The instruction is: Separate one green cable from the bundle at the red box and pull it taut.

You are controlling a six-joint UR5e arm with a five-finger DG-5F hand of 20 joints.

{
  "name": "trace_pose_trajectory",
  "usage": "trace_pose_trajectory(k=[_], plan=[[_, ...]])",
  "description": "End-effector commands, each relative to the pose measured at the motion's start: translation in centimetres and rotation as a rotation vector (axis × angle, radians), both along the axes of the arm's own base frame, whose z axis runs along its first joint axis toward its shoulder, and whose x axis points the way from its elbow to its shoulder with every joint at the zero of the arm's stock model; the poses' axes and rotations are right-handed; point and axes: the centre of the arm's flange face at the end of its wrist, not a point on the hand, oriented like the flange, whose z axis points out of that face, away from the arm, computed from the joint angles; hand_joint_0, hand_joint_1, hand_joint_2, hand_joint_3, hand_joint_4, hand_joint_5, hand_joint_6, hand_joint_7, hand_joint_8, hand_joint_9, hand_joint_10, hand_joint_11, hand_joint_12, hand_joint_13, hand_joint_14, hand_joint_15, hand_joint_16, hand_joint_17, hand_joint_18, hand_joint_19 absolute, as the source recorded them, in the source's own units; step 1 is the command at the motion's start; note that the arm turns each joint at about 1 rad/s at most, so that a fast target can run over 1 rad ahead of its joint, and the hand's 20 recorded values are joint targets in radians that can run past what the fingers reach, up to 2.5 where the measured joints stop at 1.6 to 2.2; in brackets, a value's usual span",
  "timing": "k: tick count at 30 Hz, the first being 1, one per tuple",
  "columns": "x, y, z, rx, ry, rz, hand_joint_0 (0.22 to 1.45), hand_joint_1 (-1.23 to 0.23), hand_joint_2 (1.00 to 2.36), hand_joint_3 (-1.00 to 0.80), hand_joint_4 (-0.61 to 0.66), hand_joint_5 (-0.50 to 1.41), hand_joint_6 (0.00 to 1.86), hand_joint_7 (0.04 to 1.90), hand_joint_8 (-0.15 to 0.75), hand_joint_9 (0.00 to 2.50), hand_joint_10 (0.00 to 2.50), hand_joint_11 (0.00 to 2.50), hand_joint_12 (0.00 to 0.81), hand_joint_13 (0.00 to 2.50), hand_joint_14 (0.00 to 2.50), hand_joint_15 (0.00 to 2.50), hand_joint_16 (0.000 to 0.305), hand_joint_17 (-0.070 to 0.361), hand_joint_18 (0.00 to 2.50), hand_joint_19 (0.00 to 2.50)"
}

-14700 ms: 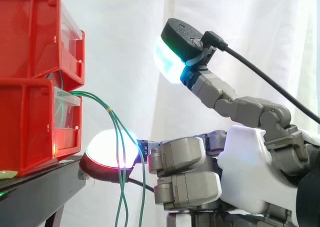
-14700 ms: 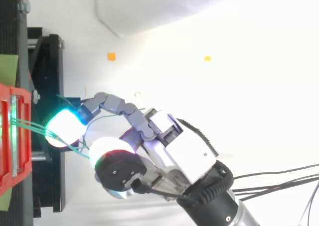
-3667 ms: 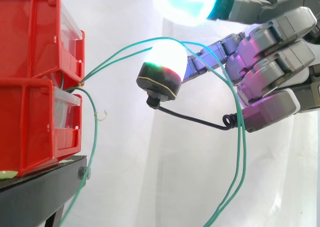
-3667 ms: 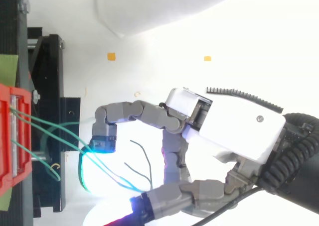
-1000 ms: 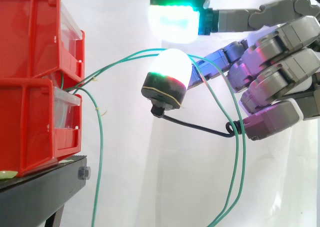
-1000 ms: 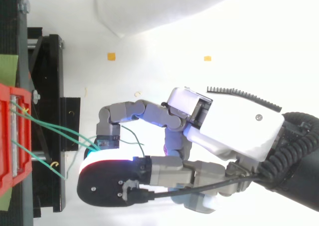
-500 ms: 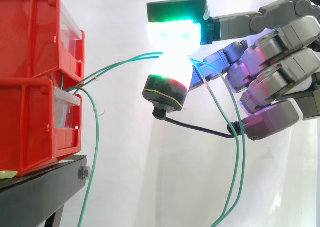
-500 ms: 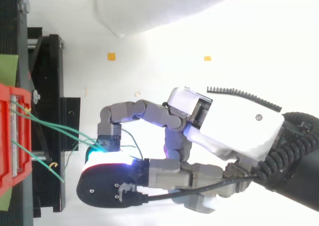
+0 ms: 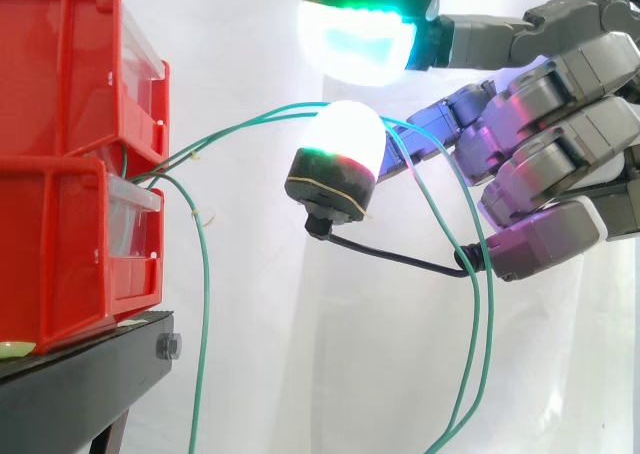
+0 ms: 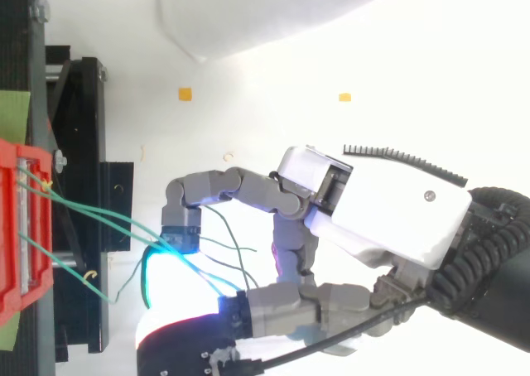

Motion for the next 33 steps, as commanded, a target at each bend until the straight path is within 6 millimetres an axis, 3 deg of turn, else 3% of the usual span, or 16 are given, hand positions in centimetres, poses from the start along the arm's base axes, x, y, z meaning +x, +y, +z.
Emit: trace_pose_trajectory(k=[1, 10, 17, 24, 30, 33], plan=[[0.01, 0.00, 0.03, 0.000, -0.001, 0.000, 0.48, -0.62, 1.00, -0.50, 0.23, 0.08, 0.55, 1.37, 0.288, 2.07, 0.04, 1.31, 0.432, 1.88, 0.00, 1.72, 0.091, 0.204, 1.92, 0.83], [0.01, 0.00, 0.03, 0.000, -0.001, 0.000, 0.62, -0.36, 1.00, -0.50, 0.23, 0.09, 0.55, 1.34, 0.216, 2.09, 0.04, 1.31, 0.375, 1.89, 0.00, 1.74, 0.081, 0.183, 1.87, 0.87], [-0.01, 0.00, -0.03, 0.000, 0.000, 0.000, 0.69, -0.49, 1.01, -0.38, 0.29, 0.10, 0.54, 1.40, 0.184, 2.15, 0.04, 1.32, 0.378, 1.94, 0.00, 1.73, 0.080, 0.179, 1.91, 0.86], [-0.03, -0.05, -0.03, -0.002, 0.001, -0.004, 0.71, -0.53, 1.02, -0.33, 0.30, 0.10, 0.54, 1.42, 0.139, 2.18, 0.04, 1.32, 0.369, 1.96, 0.00, 1.75, 0.079, 0.179, 1.92, 0.84], [0.00, -0.04, 0.04, -0.003, 0.000, -0.004, 0.71, -0.54, 1.02, -0.30, 0.27, 0.10, 0.54, 1.44, 0.201, 2.15, 0.04, 1.34, 0.382, 1.94, 0.00, 1.76, 0.080, 0.179, 1.88, 0.83], [-0.03, -0.05, -0.03, -0.002, 0.001, -0.004, 0.64, -0.56, 1.02, -0.33, 0.24, 0.09, 0.56, 1.38, 0.222, 2.11, 0.04, 1.33, 0.377, 1.90, 0.00, 1.76, 0.082, 0.185, 1.86, 0.84]])
